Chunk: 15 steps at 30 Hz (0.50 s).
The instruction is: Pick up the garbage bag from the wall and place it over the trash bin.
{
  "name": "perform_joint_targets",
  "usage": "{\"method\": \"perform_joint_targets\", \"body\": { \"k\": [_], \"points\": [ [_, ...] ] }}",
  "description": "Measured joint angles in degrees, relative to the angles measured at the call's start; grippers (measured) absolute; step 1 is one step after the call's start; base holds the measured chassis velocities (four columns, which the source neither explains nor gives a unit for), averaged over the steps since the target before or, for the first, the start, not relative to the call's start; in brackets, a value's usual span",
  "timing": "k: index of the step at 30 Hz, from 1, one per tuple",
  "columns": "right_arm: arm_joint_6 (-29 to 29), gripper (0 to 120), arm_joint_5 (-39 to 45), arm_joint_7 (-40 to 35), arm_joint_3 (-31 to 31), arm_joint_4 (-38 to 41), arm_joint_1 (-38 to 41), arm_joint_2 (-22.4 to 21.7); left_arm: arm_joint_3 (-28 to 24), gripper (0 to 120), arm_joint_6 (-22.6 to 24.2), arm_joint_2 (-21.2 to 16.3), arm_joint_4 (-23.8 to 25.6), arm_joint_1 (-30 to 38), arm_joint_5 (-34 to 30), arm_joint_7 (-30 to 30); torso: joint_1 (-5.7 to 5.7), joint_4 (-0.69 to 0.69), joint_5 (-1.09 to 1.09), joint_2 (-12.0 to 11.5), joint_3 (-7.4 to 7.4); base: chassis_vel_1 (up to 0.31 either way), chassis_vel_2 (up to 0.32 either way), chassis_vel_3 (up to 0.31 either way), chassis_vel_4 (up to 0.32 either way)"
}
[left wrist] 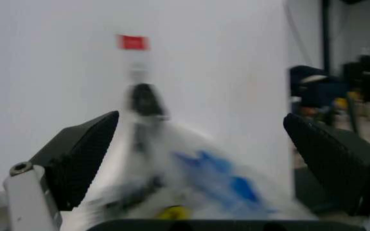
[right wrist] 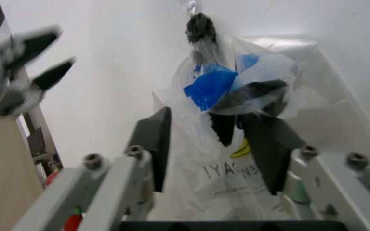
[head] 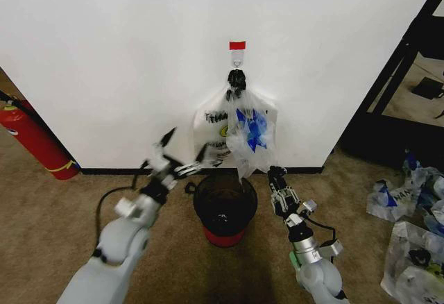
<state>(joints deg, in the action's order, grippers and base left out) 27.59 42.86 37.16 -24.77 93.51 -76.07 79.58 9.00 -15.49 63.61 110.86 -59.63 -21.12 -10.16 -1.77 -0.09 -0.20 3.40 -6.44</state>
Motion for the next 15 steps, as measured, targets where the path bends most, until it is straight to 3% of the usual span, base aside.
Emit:
{"method": "perform_joint_targets", "body": {
  "k": [2,3,9,11,12,15],
  "points": [
    [0.0,52,-0.5,-0.2,0.5,-1.3,0.9,0.1,-9.6,100,3.8,-2.9,-0.9,6.8,-0.1,4.9,0.0,-0.02,-0.01,0.0,0.0,0.0,0.0,0.0,0.0],
    [0.0,52,-0.5,-0.2,0.5,-1.3,0.9,0.1,-9.6,100,3.8,-2.9,-0.9,6.8,-0.1,4.9,0.0,-0.02,-0.01,0.0,0.0,0.0,0.0,0.0,0.0],
    [0.0,75,-1.1,-0.4,1.0,-4.0,3.0,1.1,-28.9,100,15.8,-7.0,-2.1,24.2,-2.5,16.8,0.0,-0.02,0.0,0.0,0.0,0.0,0.0,0.0,0.0],
    [0.0,82,-1.4,-0.4,1.1,-4.8,3.7,1.5,-33.1,100,20.5,-7.1,-3.2,29.4,-2.8,19.7,0.0,-0.02,-0.01,0.0,0.0,0.0,0.0,0.0,0.0],
    [0.0,82,-1.4,-0.4,1.1,-4.8,3.7,1.5,-33.1,100,20.5,-7.1,-3.2,29.4,-2.8,19.7,0.0,-0.02,-0.01,0.0,0.0,0.0,0.0,0.0,0.0],
    [0.3,98,-1.9,-0.4,1.6,-5.7,4.3,2.5,-38.3,100,29.5,-7.0,-5.4,37.8,-3.4,24.7,-0.01,0.01,-0.01,0.0,0.0,0.0,0.0,0.0,0.0]
  ]
}}
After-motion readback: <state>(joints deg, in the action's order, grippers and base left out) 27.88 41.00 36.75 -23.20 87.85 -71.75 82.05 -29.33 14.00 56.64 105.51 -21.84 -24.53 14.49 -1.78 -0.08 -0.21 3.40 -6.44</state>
